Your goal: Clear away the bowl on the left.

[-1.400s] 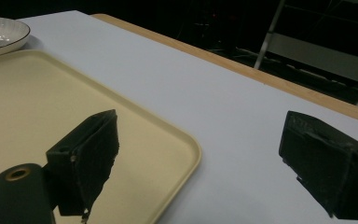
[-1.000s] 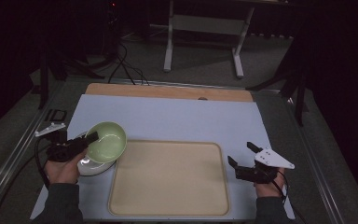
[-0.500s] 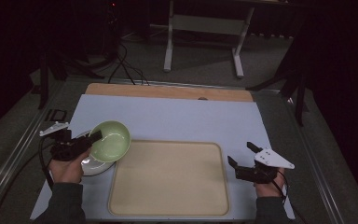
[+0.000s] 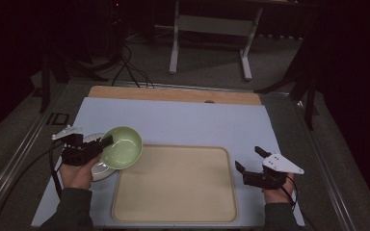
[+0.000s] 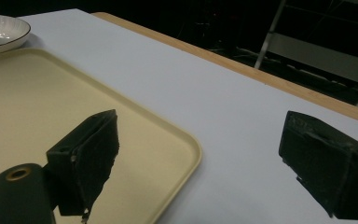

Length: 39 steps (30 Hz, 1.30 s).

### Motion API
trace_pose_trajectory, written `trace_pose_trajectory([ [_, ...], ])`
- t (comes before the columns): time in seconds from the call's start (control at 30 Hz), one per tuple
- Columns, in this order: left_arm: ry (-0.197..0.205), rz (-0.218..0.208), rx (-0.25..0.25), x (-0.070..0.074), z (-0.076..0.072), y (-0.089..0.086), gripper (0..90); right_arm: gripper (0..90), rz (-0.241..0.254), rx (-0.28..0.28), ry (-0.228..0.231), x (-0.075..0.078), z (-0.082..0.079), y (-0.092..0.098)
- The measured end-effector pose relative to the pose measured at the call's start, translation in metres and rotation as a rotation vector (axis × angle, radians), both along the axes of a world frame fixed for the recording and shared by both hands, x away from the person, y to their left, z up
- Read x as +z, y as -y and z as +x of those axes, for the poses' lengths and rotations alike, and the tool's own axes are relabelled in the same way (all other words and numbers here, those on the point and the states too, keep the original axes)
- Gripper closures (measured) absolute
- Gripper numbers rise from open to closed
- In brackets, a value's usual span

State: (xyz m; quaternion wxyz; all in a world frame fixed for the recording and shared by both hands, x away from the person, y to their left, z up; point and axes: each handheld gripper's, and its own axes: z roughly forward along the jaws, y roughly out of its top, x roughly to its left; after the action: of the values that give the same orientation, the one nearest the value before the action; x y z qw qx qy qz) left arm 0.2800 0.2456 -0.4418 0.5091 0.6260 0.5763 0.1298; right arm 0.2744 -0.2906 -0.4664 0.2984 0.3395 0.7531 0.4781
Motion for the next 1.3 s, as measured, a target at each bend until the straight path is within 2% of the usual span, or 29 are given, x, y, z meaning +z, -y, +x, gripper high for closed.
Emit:
trace_pose_trajectory([
  [0.4, -0.012, 0.019, -0.022, -0.007, 0.005, 0.018, 78.8, 11.5, -0.001, -0.002, 0.001, 0.000, 0.000, 0.000],
  [0.87, -0.001, -0.018, -0.033, -0.009, 0.006, 0.026, 78.8, 11.6, -0.002, -0.002, 0.000, 0.000, 0.000, 0.000],
  [1.3, 0.001, -0.008, -0.057, -0.012, 0.008, 0.040, 78.8, 11.6, -0.001, -0.001, -0.001, 0.000, 0.000, 0.000],
])
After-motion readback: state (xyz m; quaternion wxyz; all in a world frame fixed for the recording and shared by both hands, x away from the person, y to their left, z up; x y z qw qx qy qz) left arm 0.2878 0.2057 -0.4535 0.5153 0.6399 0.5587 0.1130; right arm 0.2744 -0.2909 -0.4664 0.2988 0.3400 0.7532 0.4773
